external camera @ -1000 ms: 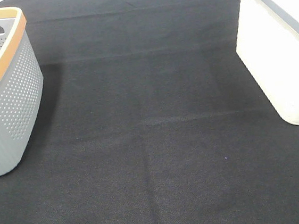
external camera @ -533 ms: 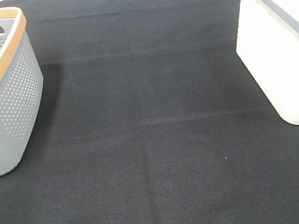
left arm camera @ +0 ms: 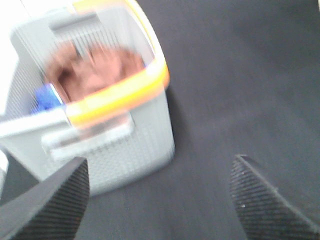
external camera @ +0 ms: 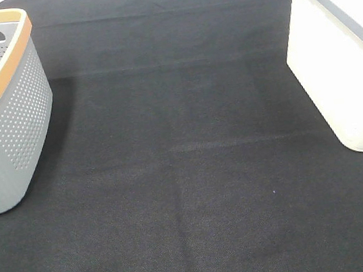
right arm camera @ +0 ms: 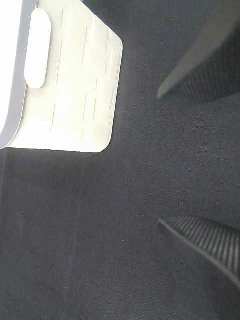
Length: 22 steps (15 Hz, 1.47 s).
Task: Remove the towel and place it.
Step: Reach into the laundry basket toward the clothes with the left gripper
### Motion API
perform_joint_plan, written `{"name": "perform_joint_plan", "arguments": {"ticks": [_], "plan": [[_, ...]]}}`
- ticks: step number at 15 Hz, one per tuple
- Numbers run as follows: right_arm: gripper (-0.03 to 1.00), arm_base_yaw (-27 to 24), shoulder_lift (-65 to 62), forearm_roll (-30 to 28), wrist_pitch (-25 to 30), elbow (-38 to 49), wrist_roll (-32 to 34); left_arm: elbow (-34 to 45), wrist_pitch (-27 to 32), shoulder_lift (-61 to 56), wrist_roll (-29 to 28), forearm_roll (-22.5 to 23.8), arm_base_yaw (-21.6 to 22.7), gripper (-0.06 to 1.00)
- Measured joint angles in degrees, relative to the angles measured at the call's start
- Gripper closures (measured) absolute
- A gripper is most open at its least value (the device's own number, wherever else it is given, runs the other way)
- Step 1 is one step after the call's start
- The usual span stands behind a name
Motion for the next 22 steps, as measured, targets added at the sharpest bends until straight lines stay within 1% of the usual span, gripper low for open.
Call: {"name": "perform_joint_plan", "arguments": {"ticks": [2, 4, 5, 6, 7, 8, 10, 12, 14, 15, 17, 21, 22], "plan": [[0.35, 0.00, 0.00, 0.00, 0.00, 0.00, 0.00, -0.06, -7.85, 0.86, -4.70, 2.23, 0.00, 0.20], [0.35, 0.00, 0.00, 0.00, 0.00, 0.00, 0.00, -0.11, -15.64, 5.50, -9.68, 5.84, 0.00, 0.20], [0.35, 0.00, 0.00, 0.00, 0.00, 0.00, 0.00, -0.11, -18.91, 8.71, -11.80, 7.79, 0.00, 0.22], [0.35, 0.00, 0.00, 0.00, 0.00, 0.00, 0.00, -0.23, -23.38, 14.84, -14.67, 9.97, 0.00, 0.26], [0.35, 0.00, 0.00, 0.00, 0.00, 0.00, 0.00, -0.92, -24.64, 20.00, -15.36, 10.94, 0.00, 0.29], [0.35, 0.00, 0.00, 0.00, 0.00, 0.00, 0.00, -0.92, -24.64, 20.00, -15.36, 10.94, 0.00, 0.29], [0.35, 0.00, 0.00, 0.00, 0.00, 0.00, 0.00, -4.35, -25.27, 29.85, -15.81, 12.78, 0.00, 0.30], [0.35, 0.00, 0.00, 0.00, 0.00, 0.00, 0.00, -10.14, -24.41, 40.74, -15.99, 14.73, 0.00, 0.31], [0.35, 0.00, 0.00, 0.00, 0.00, 0.00, 0.00, -17.70, -20.00, 49.56, -15.99, 17.02, 0.74, 0.31], [0.35, 0.00, 0.00, 0.00, 0.00, 0.00, 0.00, -23.20, -15.30, 56.32, -15.99, 18.05, 2.29, 0.31], [0.35, 0.00, 0.00, 0.00, 0.00, 0.00, 0.00, -29.51, -10.71, 63.94, -15.99, 19.08, 4.70, 0.32], [0.35, 0.00, 0.00, 0.00, 0.00, 0.00, 0.00, -39.36, -7.51, 76.60, -15.99, 19.48, 8.54, 0.32], [0.35, 0.00, 0.00, 0.00, 0.00, 0.00, 0.00, -41.37, -5.96, 79.13, -15.99, 19.94, 8.71, 0.32]]}}
